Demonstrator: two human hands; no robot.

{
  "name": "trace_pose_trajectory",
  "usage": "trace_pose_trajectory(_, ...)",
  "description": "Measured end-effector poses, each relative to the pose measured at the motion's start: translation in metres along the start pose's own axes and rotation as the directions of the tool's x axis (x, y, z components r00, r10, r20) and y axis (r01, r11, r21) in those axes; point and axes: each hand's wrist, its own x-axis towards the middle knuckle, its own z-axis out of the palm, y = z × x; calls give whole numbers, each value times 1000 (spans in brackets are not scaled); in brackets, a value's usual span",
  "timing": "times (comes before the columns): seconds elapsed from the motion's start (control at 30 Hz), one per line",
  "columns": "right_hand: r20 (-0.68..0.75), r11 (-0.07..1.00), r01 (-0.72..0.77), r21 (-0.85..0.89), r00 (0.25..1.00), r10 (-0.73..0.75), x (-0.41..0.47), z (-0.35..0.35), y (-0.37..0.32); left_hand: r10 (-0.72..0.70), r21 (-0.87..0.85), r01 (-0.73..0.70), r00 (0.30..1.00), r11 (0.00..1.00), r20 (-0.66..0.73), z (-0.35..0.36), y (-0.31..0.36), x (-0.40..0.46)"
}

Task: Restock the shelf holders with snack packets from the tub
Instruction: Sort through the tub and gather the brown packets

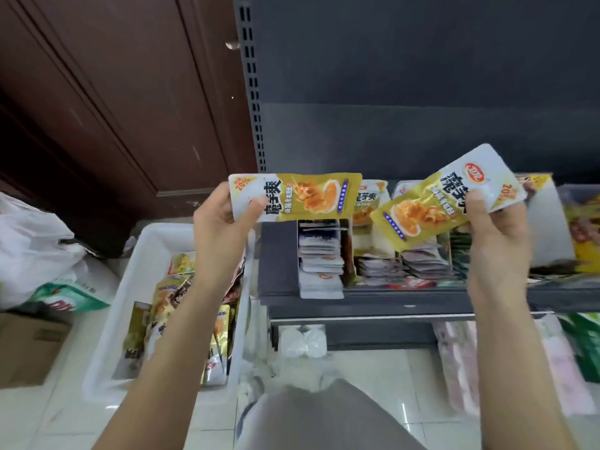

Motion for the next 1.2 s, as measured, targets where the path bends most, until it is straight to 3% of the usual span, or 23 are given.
trace_pose_trajectory(0.1,18,999,25,-36,1000,-24,27,-30,3,184,270,-198,980,942,74,47,12,19)
trace_pose_trajectory(0.2,47,999,51,-16,998,-50,43,-49,8,307,516,-400,915,757,260,94,17,30)
trace_pose_trajectory(0.27,36,998,58,3,998,-59,51,-56,13,329,628,-520,854,579,404,119,12,29)
trace_pose_trajectory(0.33,27,999,46,5,999,-46,59,-59,18,232,681,-570,817,459,528,138,1,24)
trace_pose_trajectory(0.43,64,1000,16,3,998,-17,70,-53,28,109,689,-591,786,419,608,152,-10,19)
trace_pose_trajectory(0.6,206,987,53,-151,978,-21,77,-34,41,204,629,-711,697,313,687,149,-12,7)
trace_pose_trajectory(0.73,351,917,193,-349,934,-63,83,-22,56,-93,683,-683,686,259,722,159,-36,-4)
trace_pose_trajectory(0.8,452,823,351,-447,883,-132,84,-16,64,-209,694,-667,663,270,719,162,-45,-7)
trace_pose_trajectory(0.93,594,686,542,-485,780,-196,75,-6,77,-203,649,-740,618,178,760,161,-57,-13)
trace_pose_trajectory(1.07,777,546,667,-508,628,-43,65,1,87,-249,628,-755,583,187,774,160,-56,-17)
trace_pose_trajectory(1.2,859,396,778,-487,509,56,66,-9,93,-280,637,-730,575,249,769,159,-52,-23)
